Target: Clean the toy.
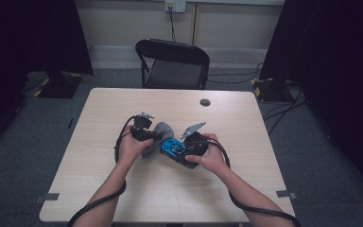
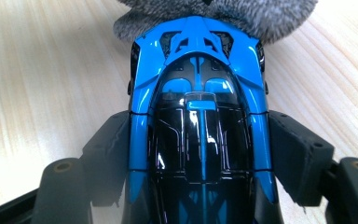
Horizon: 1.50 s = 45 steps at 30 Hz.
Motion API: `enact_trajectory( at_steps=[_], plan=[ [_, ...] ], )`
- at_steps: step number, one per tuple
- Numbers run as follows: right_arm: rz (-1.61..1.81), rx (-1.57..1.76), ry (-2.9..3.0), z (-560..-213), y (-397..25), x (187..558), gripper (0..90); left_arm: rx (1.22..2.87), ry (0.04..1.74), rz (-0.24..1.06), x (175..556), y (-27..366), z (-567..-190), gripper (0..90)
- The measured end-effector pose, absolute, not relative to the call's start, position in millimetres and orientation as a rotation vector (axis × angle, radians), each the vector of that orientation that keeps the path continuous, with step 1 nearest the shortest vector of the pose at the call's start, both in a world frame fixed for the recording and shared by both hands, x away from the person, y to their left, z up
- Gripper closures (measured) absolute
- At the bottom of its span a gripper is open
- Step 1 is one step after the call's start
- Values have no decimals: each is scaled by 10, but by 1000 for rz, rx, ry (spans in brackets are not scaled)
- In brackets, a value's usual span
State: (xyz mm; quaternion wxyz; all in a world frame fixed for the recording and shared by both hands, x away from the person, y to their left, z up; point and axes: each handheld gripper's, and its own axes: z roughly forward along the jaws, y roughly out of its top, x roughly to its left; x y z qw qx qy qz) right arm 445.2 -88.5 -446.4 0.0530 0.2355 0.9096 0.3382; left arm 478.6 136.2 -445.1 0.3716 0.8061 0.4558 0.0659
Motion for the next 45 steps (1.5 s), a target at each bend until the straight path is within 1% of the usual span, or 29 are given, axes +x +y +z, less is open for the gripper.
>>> enact_trajectory(
  at_steps=[6, 19, 25, 30, 34, 38, 42, 45],
  plan=[
    [1011, 722, 2755, -4467, -909, 4469, 282, 2095, 1146, 182, 4758, 1392, -4413, 786],
    [995, 796, 2709, -4453, -1007, 4554, 281, 2077, 1151, 124, 4637, 1527, -4401, 787],
    [989, 841, 2669, -4444, -1066, 4614, 281, 2083, 1123, 77, 4551, 1519, -4397, 787],
    [977, 874, 2653, -4443, -1094, 4666, 282, 2075, 1104, -4, 4489, 1471, -4400, 788],
    [969, 881, 2645, -4441, -1089, 4700, 282, 2084, 1085, -25, 4450, 1472, -4400, 788],
    [986, 877, 2650, -4429, -1101, 4694, 282, 2060, 1109, 5, 4437, 1606, -4347, 788],
    [986, 842, 2668, -4416, -1102, 4634, 282, 2023, 1168, 79, 4508, 1798, -4266, 788],
    [998, 809, 2674, -4398, -1059, 4578, 282, 2009, 1210, 136, 4579, 1855, -4231, 788]
  ],
)
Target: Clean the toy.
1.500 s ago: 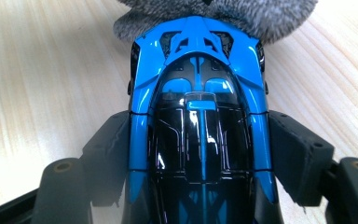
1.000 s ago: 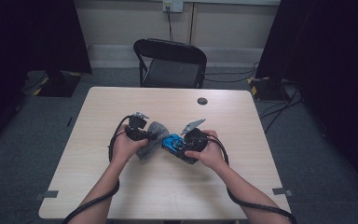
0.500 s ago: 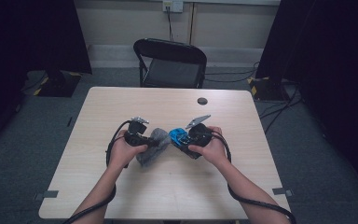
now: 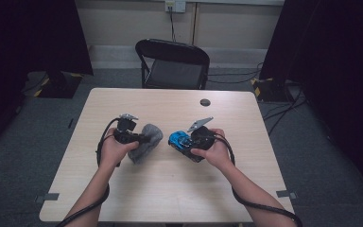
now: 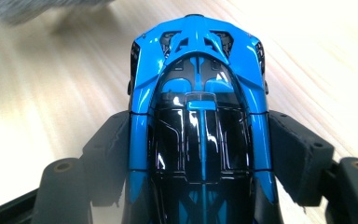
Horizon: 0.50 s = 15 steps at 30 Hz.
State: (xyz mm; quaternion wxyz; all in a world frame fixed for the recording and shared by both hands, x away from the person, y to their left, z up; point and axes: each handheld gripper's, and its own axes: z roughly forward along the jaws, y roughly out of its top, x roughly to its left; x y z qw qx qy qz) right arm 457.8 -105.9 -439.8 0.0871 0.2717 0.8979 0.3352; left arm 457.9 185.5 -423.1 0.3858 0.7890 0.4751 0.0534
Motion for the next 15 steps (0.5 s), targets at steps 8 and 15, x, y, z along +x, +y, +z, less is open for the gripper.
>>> enact_trajectory(
  at_steps=[8, 15],
  plan=[
    [1033, 744, 2712, -4376, -937, 4464, 282, 2024, 1232, 164, 4747, 1729, -4297, 787],
    [1024, 713, 2728, -4385, -883, 4435, 282, 2053, 1179, 135, 4769, 1542, -4317, 787]
  ],
)
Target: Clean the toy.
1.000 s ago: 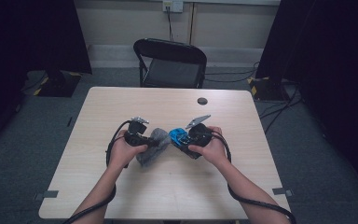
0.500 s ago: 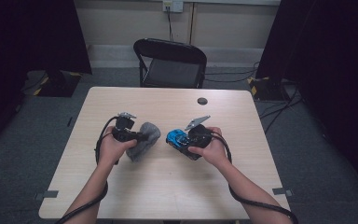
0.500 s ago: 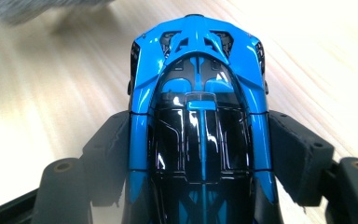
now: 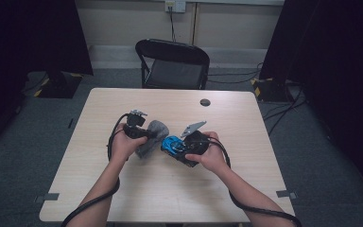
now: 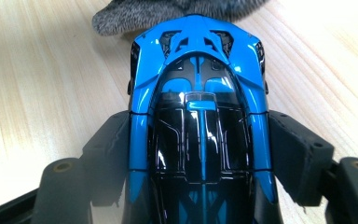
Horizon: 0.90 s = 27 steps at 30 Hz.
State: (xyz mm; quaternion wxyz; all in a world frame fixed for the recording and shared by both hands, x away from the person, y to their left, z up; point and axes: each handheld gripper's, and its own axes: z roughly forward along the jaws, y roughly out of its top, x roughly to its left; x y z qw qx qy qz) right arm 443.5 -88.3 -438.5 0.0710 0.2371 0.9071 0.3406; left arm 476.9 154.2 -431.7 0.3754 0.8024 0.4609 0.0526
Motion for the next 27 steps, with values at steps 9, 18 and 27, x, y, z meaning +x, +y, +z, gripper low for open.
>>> enact_trajectory(
  at_steps=[9, 18, 27],
  plan=[
    [1008, 708, 2731, -4387, -887, 4430, 282, 2084, 1151, 120, 4769, 1499, -4335, 787],
    [1007, 673, 2741, -4366, -843, 4423, 282, 2116, 1116, 121, 4786, 1471, -4339, 787],
    [999, 686, 2737, -4369, -859, 4449, 282, 2121, 1103, 127, 4783, 1489, -4322, 787]
  ],
)
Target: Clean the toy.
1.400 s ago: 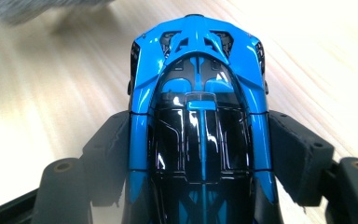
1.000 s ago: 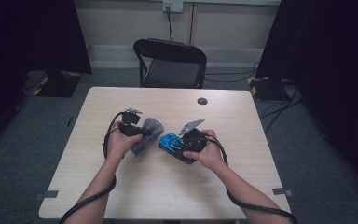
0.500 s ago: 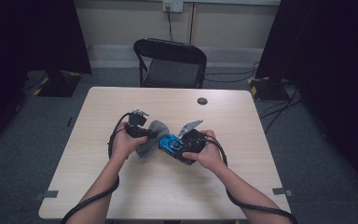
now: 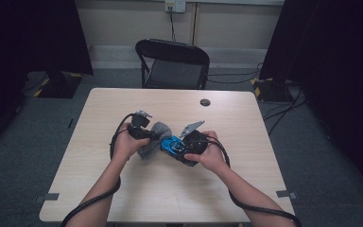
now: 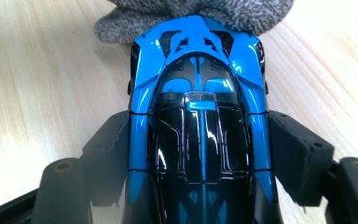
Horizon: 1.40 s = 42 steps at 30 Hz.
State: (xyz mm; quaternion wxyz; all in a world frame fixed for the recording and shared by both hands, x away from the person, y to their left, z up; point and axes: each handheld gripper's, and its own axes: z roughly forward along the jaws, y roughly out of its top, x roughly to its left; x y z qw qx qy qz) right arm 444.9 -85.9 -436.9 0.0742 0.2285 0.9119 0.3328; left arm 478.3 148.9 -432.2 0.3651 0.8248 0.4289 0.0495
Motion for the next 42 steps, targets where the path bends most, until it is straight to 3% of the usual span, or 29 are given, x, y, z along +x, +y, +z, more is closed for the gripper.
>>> enact_trajectory(
  at_steps=[25, 35, 42],
  plan=[
    [956, 880, 2643, -4374, -1084, 4725, 282, 2140, 977, 67, 4575, 1412, -4260, 786],
    [963, 850, 2656, -4348, -1118, 4670, 282, 2064, 1098, 171, 4678, 1652, -4182, 786],
    [977, 753, 2705, -4344, -1016, 4496, 282, 2051, 1131, 166, 4794, 1627, -4225, 786]
  ],
)
